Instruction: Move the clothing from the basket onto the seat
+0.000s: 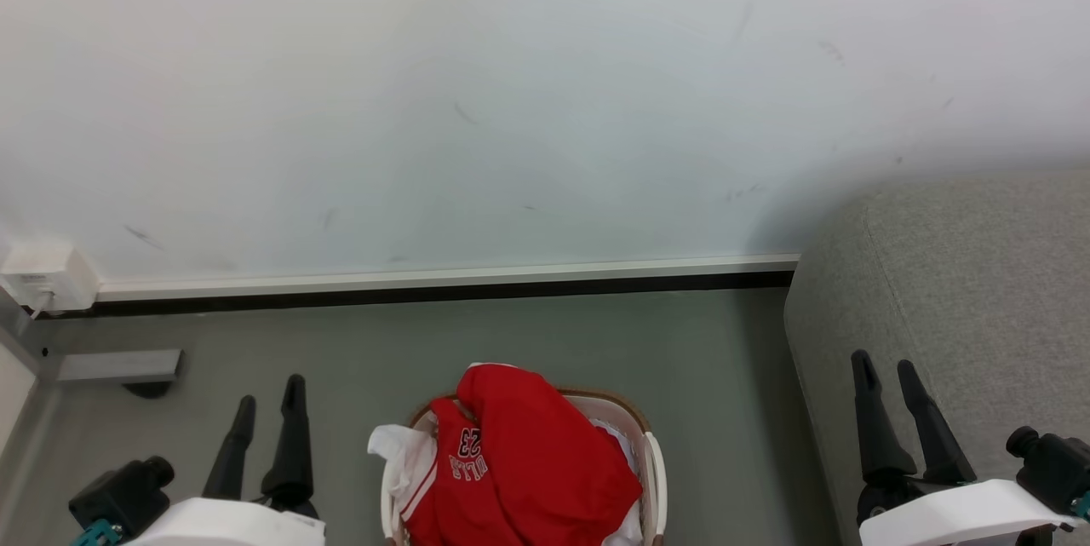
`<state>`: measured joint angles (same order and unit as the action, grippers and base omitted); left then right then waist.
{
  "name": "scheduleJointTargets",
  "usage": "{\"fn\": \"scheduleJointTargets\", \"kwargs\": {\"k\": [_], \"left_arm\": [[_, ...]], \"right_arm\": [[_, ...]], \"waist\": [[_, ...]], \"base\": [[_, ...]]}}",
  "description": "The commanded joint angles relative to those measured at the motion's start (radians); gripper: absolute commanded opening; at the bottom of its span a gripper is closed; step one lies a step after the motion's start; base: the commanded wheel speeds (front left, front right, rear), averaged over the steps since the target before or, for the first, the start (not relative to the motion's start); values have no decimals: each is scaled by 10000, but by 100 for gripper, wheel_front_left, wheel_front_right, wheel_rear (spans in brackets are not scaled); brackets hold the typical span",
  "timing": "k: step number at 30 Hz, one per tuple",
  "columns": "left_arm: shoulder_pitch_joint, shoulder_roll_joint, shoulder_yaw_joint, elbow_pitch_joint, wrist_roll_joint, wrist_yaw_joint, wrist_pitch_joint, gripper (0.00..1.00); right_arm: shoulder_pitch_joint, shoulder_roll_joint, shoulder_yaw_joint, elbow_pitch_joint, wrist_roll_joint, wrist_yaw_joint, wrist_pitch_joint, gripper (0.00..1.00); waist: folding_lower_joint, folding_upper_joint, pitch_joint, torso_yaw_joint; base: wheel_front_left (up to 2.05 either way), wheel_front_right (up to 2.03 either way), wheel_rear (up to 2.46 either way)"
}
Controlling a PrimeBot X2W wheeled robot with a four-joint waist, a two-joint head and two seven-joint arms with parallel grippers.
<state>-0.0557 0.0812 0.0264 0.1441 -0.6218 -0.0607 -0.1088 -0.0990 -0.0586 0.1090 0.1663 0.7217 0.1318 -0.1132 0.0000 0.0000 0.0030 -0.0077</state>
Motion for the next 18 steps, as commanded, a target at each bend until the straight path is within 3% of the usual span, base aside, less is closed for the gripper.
{"fn": "scheduleJointTargets", "kwargs": {"k": [1, 18], "left_arm": [[-33, 155, -48, -99, 431, 57, -159, 100], [-20, 309, -276, -47, 2016, 258, -587, 100]], "right_arm": [[-188, -70, 81, -82, -402, -10, -115, 100], [-219, -50, 160, -8, -2032, -12, -539, 100]], "waist": [[0, 0, -7, 5], [0, 0, -28, 1]], "base": [[0, 0, 0], [0, 0, 0]]}}
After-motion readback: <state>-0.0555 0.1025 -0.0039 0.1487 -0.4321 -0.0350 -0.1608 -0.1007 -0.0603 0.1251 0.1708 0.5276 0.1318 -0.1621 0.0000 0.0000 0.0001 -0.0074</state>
